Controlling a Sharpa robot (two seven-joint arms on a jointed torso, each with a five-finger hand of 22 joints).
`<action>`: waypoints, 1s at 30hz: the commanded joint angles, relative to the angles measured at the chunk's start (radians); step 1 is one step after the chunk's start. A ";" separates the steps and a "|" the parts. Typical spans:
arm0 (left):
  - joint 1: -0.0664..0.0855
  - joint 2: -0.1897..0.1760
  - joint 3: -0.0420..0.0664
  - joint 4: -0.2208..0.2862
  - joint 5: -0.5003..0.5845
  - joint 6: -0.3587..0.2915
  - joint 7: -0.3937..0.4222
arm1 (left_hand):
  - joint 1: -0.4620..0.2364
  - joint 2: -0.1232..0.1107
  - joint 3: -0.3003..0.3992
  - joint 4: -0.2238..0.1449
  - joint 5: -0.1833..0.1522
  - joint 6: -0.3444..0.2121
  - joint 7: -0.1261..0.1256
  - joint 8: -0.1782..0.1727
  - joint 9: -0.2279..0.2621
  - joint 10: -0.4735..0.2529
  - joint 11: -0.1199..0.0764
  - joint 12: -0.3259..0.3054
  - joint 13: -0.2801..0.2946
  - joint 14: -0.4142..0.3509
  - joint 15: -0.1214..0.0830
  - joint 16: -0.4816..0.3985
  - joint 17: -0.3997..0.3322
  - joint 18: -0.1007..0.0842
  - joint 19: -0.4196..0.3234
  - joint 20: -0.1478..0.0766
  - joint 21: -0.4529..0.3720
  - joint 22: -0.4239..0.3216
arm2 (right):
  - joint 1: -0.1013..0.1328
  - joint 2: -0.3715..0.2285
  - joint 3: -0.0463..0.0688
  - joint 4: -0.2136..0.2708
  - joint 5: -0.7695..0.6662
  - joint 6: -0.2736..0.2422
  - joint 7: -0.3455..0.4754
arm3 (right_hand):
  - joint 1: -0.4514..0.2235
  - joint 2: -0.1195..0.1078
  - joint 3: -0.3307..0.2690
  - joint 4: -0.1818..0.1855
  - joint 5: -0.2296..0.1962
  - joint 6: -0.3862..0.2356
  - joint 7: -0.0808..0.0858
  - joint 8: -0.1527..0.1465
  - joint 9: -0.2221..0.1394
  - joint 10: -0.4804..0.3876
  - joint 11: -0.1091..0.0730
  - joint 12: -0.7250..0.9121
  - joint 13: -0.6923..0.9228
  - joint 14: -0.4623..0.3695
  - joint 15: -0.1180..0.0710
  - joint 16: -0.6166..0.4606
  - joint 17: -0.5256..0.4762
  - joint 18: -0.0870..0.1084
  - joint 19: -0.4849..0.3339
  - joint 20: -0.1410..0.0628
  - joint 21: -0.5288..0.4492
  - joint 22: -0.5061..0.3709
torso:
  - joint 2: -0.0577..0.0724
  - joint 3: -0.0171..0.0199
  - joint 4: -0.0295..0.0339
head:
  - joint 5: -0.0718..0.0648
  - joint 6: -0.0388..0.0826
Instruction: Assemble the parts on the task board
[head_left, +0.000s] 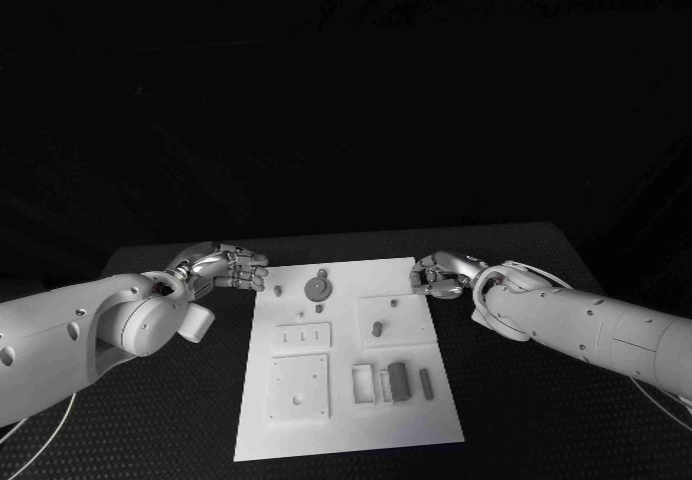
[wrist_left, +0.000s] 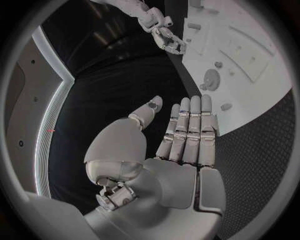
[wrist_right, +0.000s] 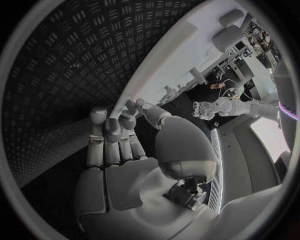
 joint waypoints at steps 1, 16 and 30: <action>0.000 0.001 0.001 0.001 -0.002 0.016 0.006 | 0.003 -0.004 -0.002 0.002 -0.001 -0.006 0.004 -0.004 -0.001 -0.003 0.006 -0.004 0.000 0.002 0.000 -0.007 0.001 0.018 0.004 0.004 -0.004 0.001 | -0.003 0.002 -0.001 0.001 -0.006 0.010 0.010 | 0.007 0.009 0.007 0.004 0.006 0.143 0.012 0.009 0.004 -0.085 -0.005 0.003 -0.001 -0.001 -0.006 0.003 0.000 0.015 0.003 -0.001 0.003 0.017 | 0.000 -0.0001 -0.0001 | -0.001 -0.001; 0.000 0.001 0.001 0.001 -0.003 0.016 0.006 | 0.004 -0.004 -0.001 0.002 -0.001 -0.006 0.004 -0.004 -0.001 -0.003 0.006 -0.004 0.001 0.002 0.000 -0.007 0.002 0.018 0.004 0.004 -0.004 0.001 | -0.005 0.009 -0.001 -0.002 -0.025 0.007 0.012 | 0.017 0.073 0.006 -0.026 0.006 0.207 -0.018 0.057 0.039 -0.069 -0.032 0.005 -0.003 0.009 -0.027 0.010 0.002 0.015 0.011 -0.005 0.013 0.019 | 0.000 -0.0001 0.0000 | -0.001 -0.004; 0.000 0.002 0.001 -0.002 -0.010 0.016 0.006 | 0.003 -0.002 -0.001 0.004 -0.001 -0.003 0.001 -0.002 -0.001 0.000 0.005 -0.003 0.002 0.003 0.000 -0.008 0.003 0.018 0.005 0.004 -0.005 0.002 | -0.007 0.013 -0.001 0.001 -0.004 -0.035 0.000 | 0.010 0.066 0.003 -0.032 0.006 0.223 -0.029 0.079 0.063 -0.056 -0.042 0.004 -0.005 0.018 -0.035 0.013 0.003 0.015 0.020 -0.008 0.017 0.018 | 0.000 -0.0001 -0.0001 | 0.000 -0.006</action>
